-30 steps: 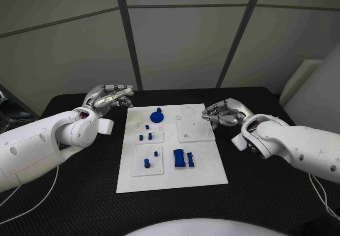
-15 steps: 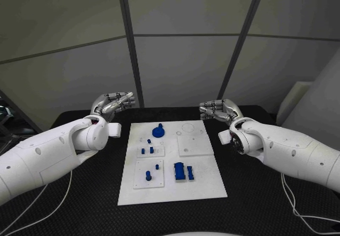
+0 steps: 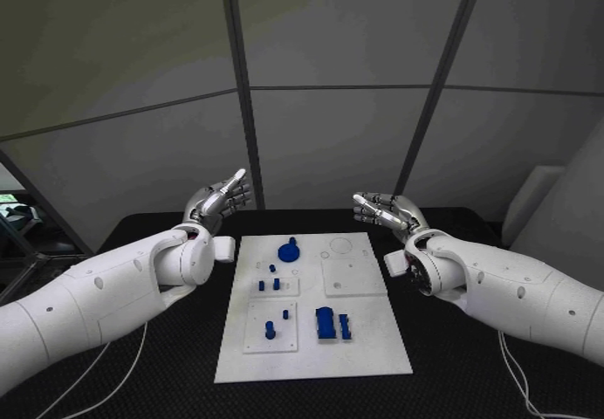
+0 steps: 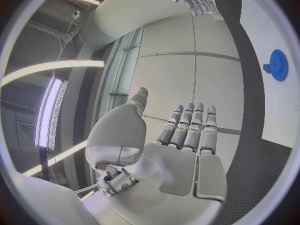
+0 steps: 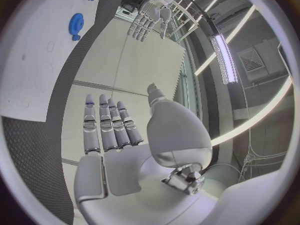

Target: Assemble the parts on the task board

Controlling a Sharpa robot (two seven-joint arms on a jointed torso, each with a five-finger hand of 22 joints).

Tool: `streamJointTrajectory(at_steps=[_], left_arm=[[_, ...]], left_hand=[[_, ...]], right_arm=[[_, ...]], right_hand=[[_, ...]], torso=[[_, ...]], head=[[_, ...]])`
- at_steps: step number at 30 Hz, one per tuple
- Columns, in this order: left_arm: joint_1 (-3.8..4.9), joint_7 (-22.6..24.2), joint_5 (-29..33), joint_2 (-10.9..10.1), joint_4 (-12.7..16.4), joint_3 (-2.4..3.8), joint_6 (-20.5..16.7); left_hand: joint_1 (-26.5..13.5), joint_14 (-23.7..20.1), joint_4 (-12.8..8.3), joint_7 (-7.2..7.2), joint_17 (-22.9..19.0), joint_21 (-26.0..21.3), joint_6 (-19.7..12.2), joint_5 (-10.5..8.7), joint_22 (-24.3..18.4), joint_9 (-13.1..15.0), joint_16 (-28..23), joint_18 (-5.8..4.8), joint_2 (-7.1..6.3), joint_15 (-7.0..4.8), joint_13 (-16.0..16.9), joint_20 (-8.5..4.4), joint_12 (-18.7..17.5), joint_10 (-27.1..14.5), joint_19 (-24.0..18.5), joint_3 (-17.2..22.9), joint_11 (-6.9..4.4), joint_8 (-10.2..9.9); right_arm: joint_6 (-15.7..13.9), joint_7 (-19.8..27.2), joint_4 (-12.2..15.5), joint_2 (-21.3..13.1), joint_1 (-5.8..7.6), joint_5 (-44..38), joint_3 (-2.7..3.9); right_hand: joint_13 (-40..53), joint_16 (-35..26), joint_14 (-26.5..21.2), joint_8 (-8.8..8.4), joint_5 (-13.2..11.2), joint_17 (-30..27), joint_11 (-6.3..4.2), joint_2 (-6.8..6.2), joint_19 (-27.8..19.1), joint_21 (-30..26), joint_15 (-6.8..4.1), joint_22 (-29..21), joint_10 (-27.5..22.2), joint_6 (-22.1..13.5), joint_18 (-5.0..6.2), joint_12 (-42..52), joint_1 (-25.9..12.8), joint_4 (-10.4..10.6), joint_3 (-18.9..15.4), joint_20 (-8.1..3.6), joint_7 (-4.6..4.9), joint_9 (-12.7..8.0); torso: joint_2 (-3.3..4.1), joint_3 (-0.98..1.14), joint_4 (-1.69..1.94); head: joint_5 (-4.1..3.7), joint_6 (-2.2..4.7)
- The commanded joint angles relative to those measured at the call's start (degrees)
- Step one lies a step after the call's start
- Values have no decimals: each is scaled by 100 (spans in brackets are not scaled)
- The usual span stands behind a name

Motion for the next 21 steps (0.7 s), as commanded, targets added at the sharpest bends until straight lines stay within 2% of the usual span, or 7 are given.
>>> streamJointTrajectory(at_steps=[1, 2, 4, 6, 9, 10, 21], left_arm=[[-6, 200, -35, -92, 363, -81, -659], [-12, 236, -39, -133, 516, -126, -810], [-27, 332, -51, -244, 928, -247, -1215], [-39, 402, -60, -327, 1233, -337, -1516], [-53, 486, -70, -424, 1594, -443, -1871], [-56, 509, -73, -450, 1691, -471, -1967], [-71, 597, -84, -553, 2071, -583, -2341]], left_hand=[[-1691, -1040, -104, -226, -75, -79, -1052, -259, -532, -72, -437, -402, 56, -225, -73, -356, -441, -1091, -812, -232, -257, -81], [-1831, -1126, -104, -243, -75, -79, -1141, -259, -576, -72, -437, -876, 56, -243, -73, -385, -441, -1181, -879, -246, -280, -81], [-2182, -1341, -104, -290, -75, -79, -1360, -259, -687, -72, -437, -876, 56, -291, -73, -460, -441, -1407, -1047, -298, -333, -81], [-2414, -1483, -104, -706, -75, -79, -1505, -259, -759, -72, -437, -876, 56, -706, -73, -507, -441, -1556, -1159, -323, -368, -81], [-2738, -1682, -104, -706, -75, -79, -1705, -259, -861, -72, -437, -876, 56, -706, -73, -574, -441, -1766, -1317, -737, -807, -81], [-2813, -1727, -104, -706, -75, -79, -1751, -259, -886, -72, -437, -876, 56, -706, -73, -591, -441, -1812, -1350, -737, -807, -81], [-3732, -2295, -104, -706, -75, -79, -2325, -259, -1174, -72, -437, -876, 56, -706, -73, -1111, -441, -2404, -1806, -737, -807, -81]], right_arm=[[-607, 290, 371, -105, 35, 519, -65], [-740, 346, 524, -156, 44, 635, -103], [-1102, 499, 942, -296, 68, 952, -204], [-1377, 615, 1260, -403, 87, 1192, -282], [-1706, 753, 1639, -530, 109, 1480, -374], [-1797, 791, 1743, -565, 115, 1558, -399], [-2173, 950, 2177, -711, 140, 1887, -505]], right_hand=[[-75, -88, -1408, -84, -199, -220, -563, -29, -1270, -574, -156, -208, -1315, -1163, -266, -110, -1896, -201, 1, -264, -215, -514], [-75, -88, -1525, -84, -216, -239, -563, -29, -1375, -574, -156, -208, -1424, -1259, -267, -110, -2053, -213, 1, -285, -234, -514], [-75, -88, -1828, -84, -626, -285, -563, -29, -1648, -574, -156, -208, -1707, -1510, -309, -110, -2460, -643, 1, -341, -676, -514], [-75, -88, -2024, -84, -626, -690, -563, -29, -1825, -574, -156, -208, -1890, -1670, -329, -110, -2724, -643, 1, -377, -676, -514], [-75, -88, -2242, -84, -626, -690, -563, -29, -2021, -574, -156, -208, -2092, -1850, -330, -110, -3016, -643, 1, -418, -676, -514], [-75, -88, -2332, -84, -626, -690, -563, -29, -2100, -574, -156, -208, -2176, -1924, -371, -110, -3137, -643, 1, -826, -676, -514], [-75, -88, -3100, -84, -626, -690, -563, -29, -2792, -574, -156, -208, -2892, -2562, -794, -110, -4173, -643, 1, -826, -676, -514]], torso=[[4, 65, 42], [4, 73, 47], [4, 85, 55], [4, 87, 56], [4, 87, 56], [4, 87, 56], [4, 87, 56]], head=[[54, 163], [63, 190], [76, 232], [79, 240], [79, 240], [79, 240], [79, 240]])
